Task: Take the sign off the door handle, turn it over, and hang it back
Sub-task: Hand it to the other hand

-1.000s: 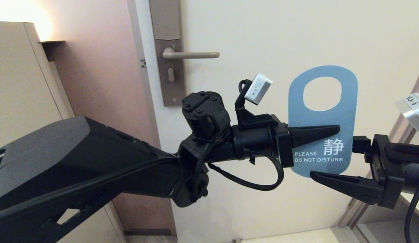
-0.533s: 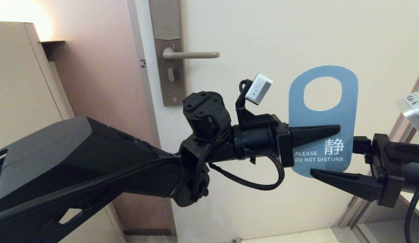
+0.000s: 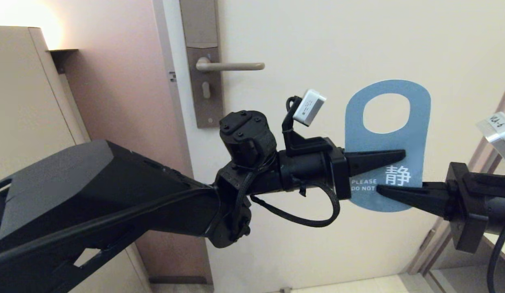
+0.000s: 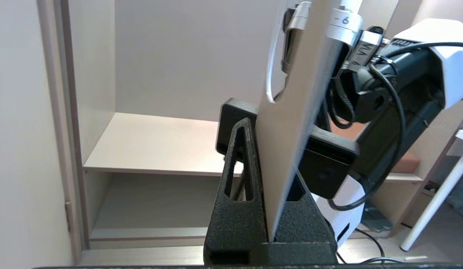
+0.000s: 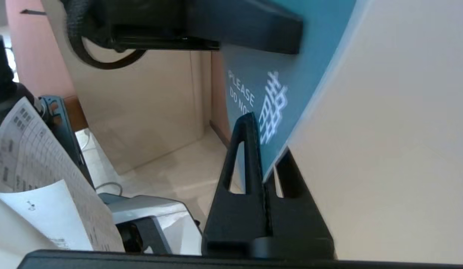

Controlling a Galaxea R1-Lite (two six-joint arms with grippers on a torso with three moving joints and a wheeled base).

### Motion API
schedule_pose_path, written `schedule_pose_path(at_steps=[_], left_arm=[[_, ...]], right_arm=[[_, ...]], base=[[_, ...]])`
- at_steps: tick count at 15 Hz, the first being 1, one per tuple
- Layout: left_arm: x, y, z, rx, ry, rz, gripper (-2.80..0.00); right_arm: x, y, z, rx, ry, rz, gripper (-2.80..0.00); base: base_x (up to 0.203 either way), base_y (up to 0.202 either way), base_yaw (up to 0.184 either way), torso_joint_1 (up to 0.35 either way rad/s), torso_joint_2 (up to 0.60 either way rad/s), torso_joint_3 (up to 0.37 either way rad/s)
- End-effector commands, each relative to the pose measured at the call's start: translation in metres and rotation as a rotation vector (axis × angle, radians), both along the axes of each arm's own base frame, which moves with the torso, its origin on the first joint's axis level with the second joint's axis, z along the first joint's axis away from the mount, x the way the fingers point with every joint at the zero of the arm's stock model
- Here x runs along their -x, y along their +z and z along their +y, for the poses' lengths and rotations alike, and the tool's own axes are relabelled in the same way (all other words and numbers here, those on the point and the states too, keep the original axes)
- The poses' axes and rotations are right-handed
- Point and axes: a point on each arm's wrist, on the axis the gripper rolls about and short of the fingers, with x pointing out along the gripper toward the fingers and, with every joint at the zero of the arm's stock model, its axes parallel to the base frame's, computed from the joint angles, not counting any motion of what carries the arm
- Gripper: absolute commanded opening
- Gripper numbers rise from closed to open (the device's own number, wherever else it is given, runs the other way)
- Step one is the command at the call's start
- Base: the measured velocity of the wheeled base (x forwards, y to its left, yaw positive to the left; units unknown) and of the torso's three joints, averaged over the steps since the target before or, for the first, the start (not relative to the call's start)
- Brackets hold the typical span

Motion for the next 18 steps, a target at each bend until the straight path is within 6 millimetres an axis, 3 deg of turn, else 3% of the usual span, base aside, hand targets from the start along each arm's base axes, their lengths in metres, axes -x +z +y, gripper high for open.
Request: schedule_pose_path(at_steps=[1,9,10,18], left_arm=[[0.0008,0.0001,-0.0002,0.002,-0.007,-0.001,-2.80],[0.0005,-0.0013,-0.0007,0.000,-0.006,-0.005,-2.80],[0.0005,-0.0017,-0.0006,0.000,-0.003,-0.015,0.00],[0.0022,-0.0030,0.0003,-0.005,-0.005,-0.021,0.00]], right_arm=[[-0.0003,0.0001,0.0001,0.000,0.002,-0.003,-2.80],[0.0000,-0.0001,-0.0002,0.001,0.000,-0.003,-2.80],[0.0007,-0.0003,-0.0001,0.001,0.001,-0.003,-2.80],[0.0021,-0.0019,-0.0006,0.001,0.002,0.001,-2.80]], base=[[0.000,0.000,0.000,0.000,0.00,0.000],[0.000,0.000,0.000,0.000,0.00,0.000],[0.000,0.000,0.000,0.000,0.00,0.000],[0.000,0.000,0.000,0.000,0.00,0.000]])
